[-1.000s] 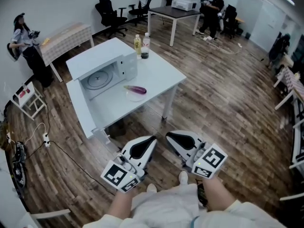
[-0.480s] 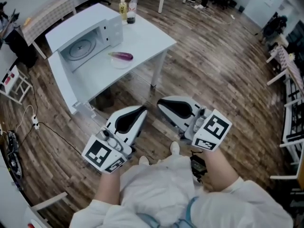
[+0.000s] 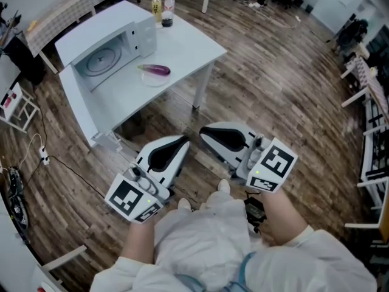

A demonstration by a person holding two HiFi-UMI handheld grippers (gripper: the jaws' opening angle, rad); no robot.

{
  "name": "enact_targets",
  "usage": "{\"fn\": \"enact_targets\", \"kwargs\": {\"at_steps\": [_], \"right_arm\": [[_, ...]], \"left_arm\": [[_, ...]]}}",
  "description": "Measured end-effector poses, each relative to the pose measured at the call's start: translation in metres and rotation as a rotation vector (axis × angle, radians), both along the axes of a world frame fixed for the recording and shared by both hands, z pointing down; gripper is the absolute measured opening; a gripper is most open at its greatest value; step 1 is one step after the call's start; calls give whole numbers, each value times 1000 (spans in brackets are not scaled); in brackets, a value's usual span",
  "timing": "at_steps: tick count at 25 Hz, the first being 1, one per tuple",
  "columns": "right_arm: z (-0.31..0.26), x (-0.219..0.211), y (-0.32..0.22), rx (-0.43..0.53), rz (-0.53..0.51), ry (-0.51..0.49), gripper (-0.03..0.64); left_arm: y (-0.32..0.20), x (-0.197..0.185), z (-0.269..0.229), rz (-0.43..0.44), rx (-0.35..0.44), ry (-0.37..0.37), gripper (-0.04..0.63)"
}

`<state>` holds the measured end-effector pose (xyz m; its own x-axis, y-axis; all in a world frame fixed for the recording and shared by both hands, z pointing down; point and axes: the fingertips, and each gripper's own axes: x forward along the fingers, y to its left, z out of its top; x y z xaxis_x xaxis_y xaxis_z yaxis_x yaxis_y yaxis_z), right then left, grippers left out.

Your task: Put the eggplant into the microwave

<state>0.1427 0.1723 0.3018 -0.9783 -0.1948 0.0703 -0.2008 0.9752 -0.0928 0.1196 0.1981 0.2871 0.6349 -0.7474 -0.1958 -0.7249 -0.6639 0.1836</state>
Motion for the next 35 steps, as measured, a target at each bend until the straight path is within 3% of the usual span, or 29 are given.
{"fn": "enact_targets", "kwargs": {"at_steps": [9,17,28,35], "right_arm": [[13,-7,-6,-24,1,22,39],[26,-18,-42,-44,-17,41,40],[48,-62,-144,-64,-131,49,40],[58,-79,-199,-92,-186,64,40]], "left_arm": [[-10,-5,16,0,-37,15,11],[-47,-24,24,-44,-53,19,11],[-158,-76,52,-164,-105,-149,37],[-212,-92,74,-173,-149,-292,68]]}}
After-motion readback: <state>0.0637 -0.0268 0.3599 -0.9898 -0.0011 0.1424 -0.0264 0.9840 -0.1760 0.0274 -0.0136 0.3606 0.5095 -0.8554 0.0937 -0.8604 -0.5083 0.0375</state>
